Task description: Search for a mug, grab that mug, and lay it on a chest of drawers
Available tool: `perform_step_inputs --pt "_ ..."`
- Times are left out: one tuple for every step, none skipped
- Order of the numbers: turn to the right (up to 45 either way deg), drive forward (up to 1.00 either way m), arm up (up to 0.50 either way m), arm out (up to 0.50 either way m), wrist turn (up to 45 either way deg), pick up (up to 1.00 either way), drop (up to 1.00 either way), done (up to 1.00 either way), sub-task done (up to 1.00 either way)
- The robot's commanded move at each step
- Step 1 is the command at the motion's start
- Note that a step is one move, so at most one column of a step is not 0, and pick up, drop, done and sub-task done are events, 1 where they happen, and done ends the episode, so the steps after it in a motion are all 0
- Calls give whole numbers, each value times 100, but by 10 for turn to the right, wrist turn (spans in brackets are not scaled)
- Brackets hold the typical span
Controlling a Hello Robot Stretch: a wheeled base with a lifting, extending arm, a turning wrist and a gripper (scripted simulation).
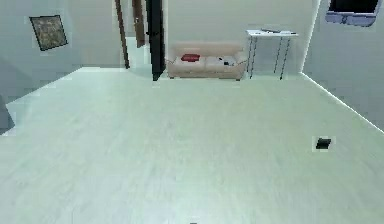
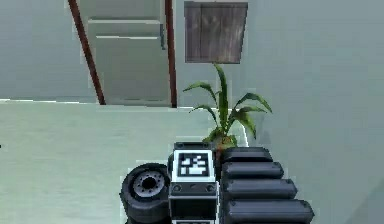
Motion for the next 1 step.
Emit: perform_step_inputs --pt "90 0 0 0 0 0 0 0 0"
